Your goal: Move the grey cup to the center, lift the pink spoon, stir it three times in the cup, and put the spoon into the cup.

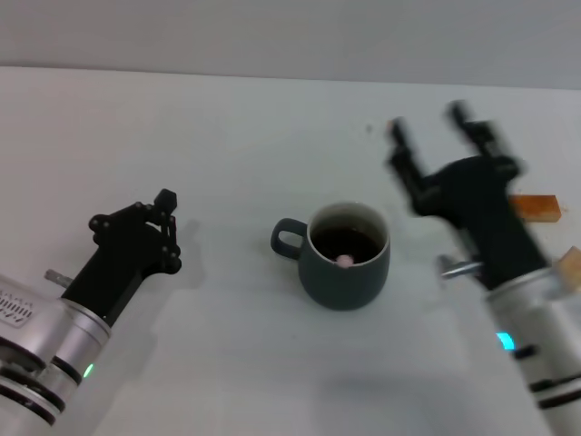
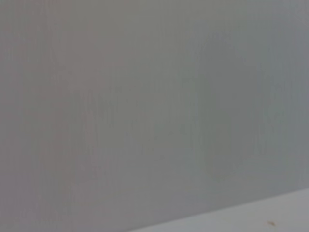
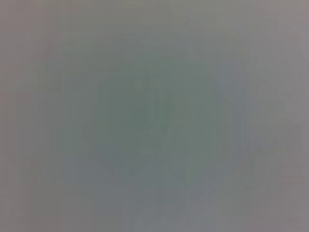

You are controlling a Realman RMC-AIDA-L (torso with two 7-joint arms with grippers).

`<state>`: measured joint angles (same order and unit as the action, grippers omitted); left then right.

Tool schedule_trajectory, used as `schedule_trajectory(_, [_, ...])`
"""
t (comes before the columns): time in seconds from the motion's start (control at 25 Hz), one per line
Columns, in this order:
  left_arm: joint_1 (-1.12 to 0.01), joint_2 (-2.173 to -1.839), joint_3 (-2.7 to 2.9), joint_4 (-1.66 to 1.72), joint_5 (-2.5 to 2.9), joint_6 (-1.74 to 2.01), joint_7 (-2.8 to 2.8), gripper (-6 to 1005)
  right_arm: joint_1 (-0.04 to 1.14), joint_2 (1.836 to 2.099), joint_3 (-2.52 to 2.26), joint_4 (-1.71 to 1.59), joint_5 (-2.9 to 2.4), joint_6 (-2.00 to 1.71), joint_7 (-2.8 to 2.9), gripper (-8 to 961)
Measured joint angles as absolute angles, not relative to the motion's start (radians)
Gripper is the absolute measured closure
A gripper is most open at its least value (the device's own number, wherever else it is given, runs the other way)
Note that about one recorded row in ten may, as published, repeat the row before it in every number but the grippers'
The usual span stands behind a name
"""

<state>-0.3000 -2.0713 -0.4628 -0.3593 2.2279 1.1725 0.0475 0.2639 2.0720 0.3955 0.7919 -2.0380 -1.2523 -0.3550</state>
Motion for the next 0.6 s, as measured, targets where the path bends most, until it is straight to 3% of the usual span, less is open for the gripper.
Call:
schedule_trajectory(0.28, [-0.289,-2.069,-0.510,-0.342,2.227,1.206,0.052,1001,0.134,2.075,0.523,0.715,-2.030,-1.421,-0.348,412])
schedule_trajectory(0.6, [-0.287,-2.069,-0.562,-0.322,2.227,1.201,0.053,1001,0.036,2.074,0.526,0.679,-1.960,-1.478,-0.311,293])
